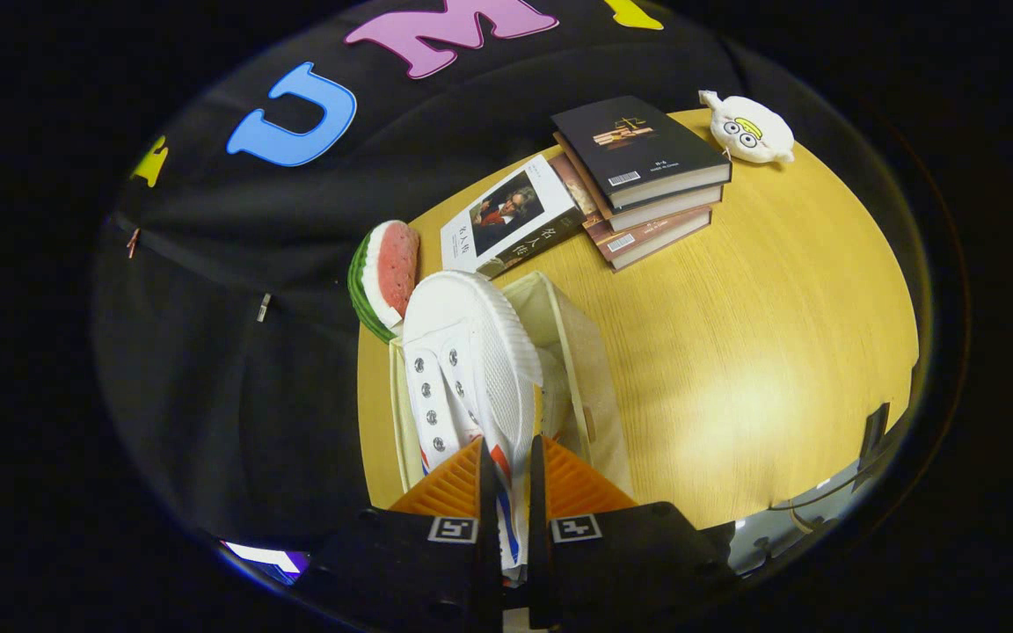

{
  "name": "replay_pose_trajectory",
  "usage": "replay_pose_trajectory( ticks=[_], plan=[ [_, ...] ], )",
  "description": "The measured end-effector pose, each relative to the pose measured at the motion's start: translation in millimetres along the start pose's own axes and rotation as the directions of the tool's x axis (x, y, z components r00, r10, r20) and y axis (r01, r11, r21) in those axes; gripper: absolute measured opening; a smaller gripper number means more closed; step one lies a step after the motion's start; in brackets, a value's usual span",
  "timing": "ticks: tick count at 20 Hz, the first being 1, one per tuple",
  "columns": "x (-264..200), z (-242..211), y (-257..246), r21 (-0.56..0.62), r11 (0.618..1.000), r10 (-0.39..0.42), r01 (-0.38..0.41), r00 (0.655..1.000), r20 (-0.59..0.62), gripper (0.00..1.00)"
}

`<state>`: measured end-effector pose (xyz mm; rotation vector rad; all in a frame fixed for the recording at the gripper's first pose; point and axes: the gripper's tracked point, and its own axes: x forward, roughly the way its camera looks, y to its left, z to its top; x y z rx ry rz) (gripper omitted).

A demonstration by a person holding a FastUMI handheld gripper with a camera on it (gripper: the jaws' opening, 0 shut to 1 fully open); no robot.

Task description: Open the storage box then place both shoes into the box .Put the left shoe in first, then the right shoe, with the right side of both shoes facing outward in a uniform manner.

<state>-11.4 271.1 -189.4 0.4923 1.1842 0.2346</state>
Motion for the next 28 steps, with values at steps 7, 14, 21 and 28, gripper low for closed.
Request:
replay_pose_trajectory(
  ticks=[7,14,21,28],
  plan=[
    [-45.7,44.8,19.3,-0.025,0.997,0.072,-0.068,0.978,0.198,0.99],
    [-129.0,101.6,0.7,-0.135,0.99,0.035,0.038,0.865,0.501,0.98],
    [-207.4,156.9,-27.3,-0.207,0.958,0.021,0.197,0.674,0.739,0.98],
    [-265.8,193.9,-58.5,-0.244,0.883,0.026,0.401,0.478,0.878,0.98]
  ],
)
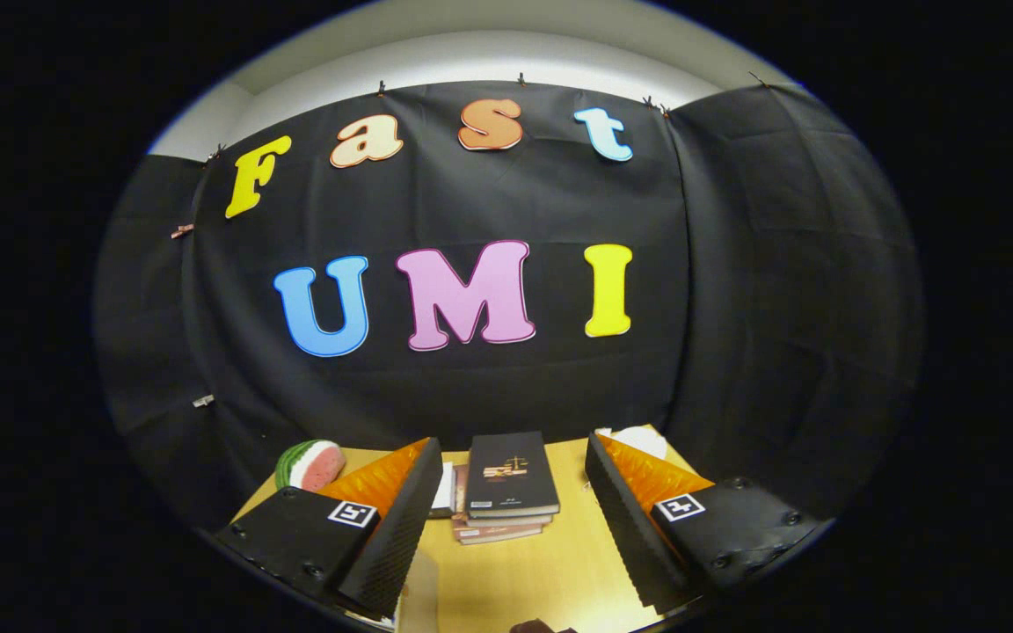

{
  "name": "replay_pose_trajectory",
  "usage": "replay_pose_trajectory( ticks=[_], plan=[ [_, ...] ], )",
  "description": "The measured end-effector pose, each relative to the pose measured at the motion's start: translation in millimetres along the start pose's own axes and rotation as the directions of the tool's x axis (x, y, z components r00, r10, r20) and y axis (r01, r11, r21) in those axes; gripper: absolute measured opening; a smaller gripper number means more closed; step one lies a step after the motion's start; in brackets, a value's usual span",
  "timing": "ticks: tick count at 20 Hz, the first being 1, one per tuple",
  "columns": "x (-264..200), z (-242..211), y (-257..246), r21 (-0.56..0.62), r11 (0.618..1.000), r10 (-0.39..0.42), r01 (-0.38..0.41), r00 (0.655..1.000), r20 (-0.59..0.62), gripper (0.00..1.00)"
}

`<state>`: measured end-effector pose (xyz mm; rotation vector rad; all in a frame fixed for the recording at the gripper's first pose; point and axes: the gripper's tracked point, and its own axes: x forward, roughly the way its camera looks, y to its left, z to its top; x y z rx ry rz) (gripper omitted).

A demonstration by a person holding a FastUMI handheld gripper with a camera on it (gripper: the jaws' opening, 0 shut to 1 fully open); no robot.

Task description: Open the storage box then place both shoes into the box .Put the left shoe in first, then the right shoe, with the right side of both shoes facing outward in a uniform manner.

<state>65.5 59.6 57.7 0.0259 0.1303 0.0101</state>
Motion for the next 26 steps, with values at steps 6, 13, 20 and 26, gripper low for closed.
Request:
replay_pose_trajectory(
  ticks=[6,13,20,26],
  plan=[
    [-4.2,-13.6,-20.5,-0.068,0.998,-0.011,0.016,0.997,0.071,0.98],
    [0.6,-37.4,-28.0,-0.062,0.998,-0.003,0.005,0.999,0.036,0.99],
    [-1.1,-26.7,-15.9,-0.048,0.999,0.017,-0.013,0.997,0.072,0.98],
    [2.9,-6.7,-14.7,0.008,1.0,0.012,-0.013,0.994,0.11,0.98]
  ],
)
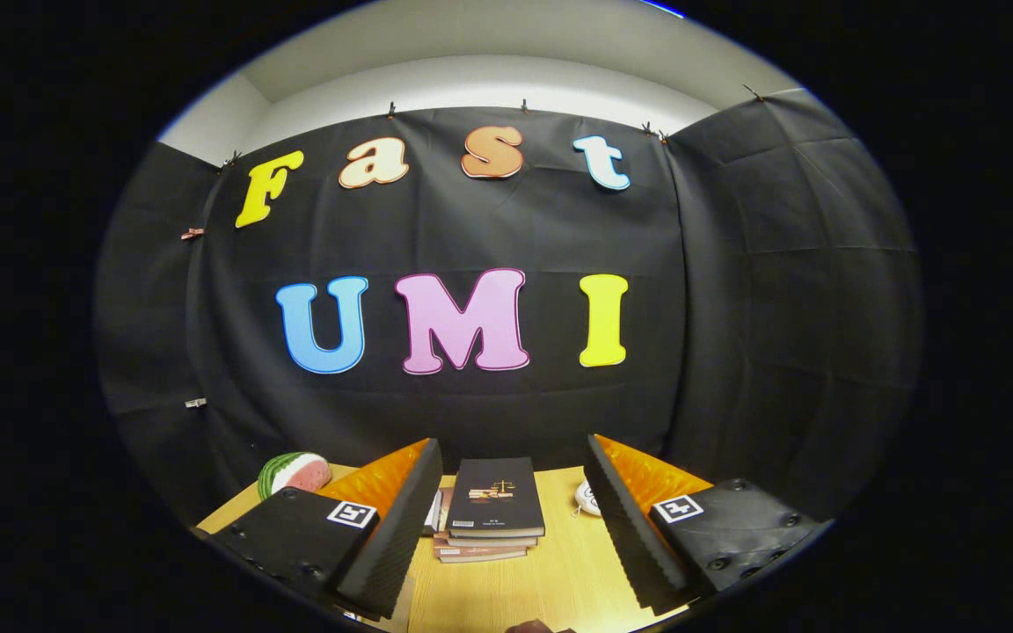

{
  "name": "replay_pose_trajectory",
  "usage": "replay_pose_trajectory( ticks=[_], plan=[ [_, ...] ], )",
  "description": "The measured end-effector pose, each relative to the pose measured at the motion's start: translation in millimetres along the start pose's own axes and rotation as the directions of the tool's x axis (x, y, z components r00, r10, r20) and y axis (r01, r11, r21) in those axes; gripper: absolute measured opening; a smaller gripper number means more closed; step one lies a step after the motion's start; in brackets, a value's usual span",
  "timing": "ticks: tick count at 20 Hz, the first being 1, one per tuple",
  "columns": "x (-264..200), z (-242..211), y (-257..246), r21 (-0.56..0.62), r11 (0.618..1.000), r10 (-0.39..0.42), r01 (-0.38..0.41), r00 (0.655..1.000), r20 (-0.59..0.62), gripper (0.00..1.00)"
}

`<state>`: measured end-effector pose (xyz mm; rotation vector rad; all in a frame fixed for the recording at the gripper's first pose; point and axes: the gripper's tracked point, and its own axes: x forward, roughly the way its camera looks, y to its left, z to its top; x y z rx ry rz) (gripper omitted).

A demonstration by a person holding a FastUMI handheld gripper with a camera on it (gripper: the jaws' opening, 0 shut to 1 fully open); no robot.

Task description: Open the storage box then place both shoes into the box .Put the left shoe in first, then the right shoe, with the right side of both shoes facing outward in a uniform manner.

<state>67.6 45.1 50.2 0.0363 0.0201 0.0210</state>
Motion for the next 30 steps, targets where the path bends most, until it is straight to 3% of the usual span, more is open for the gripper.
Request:
replay_pose_trajectory(
  ticks=[6,13,18,24,30],
  plan=[
    [-13.0,-28.3,-8.7,-0.067,0.997,0.024,-0.026,0.999,-0.028,0.98],
    [-23.3,-58.5,-15.2,-0.075,0.991,0.107,-0.113,0.991,-0.078,0.98],
    [-39.9,-42.2,-17.4,-0.046,0.995,0.093,-0.094,0.995,-0.031,0.98],
    [-69.4,-40.5,1.7,-0.029,0.996,0.079,-0.081,0.995,-0.059,0.98],
    [-107.5,-36.3,13.0,-0.08,0.996,0.045,-0.049,0.998,-0.048,0.97]
  ],
)
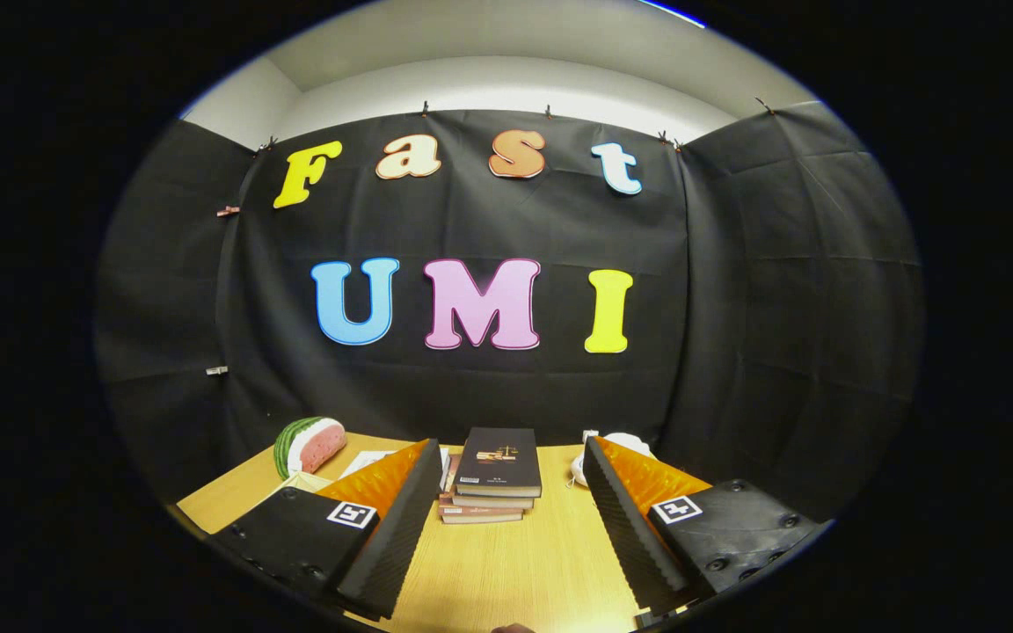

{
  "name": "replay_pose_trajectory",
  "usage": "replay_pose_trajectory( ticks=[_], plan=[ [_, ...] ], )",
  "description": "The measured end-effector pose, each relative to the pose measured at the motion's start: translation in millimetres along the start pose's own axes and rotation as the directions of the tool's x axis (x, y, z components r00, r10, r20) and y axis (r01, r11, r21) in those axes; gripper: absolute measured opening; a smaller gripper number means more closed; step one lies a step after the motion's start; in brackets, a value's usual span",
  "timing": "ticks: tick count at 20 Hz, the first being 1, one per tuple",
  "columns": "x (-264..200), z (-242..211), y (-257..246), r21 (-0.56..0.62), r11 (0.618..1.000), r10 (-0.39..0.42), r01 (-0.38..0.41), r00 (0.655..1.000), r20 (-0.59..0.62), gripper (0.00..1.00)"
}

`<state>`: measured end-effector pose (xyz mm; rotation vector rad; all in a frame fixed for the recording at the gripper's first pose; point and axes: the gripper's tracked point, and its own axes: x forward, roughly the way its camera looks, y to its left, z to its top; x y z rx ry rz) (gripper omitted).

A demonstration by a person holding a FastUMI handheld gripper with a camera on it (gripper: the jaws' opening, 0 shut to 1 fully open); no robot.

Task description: Open the storage box then place both shoes into the box .Put the left shoe in first, then the right shoe, with the right side of both shoes facing outward in a uniform manner.

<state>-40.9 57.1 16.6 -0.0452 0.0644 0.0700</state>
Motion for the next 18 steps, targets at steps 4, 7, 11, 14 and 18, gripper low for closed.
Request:
replay_pose_trajectory(
  ticks=[4,7,11,14,18],
  plan=[
    [-17.8,2.3,14.9,-0.015,1.0,0.014,-0.014,1.0,-0.001,0.98],
    [-22.9,7.2,16.7,-0.018,1.0,0.015,-0.015,1.0,0.008,0.96],
    [-21.9,12.1,11.6,-0.019,1.0,0.017,-0.016,1.0,0.023,0.96],
    [-14.9,17.3,4.1,-0.003,1.0,0.032,-0.031,0.998,0.046,0.96],
    [-5.1,18.5,-12.5,0.0,0.998,0.057,-0.057,0.998,0.042,0.96]
  ],
)
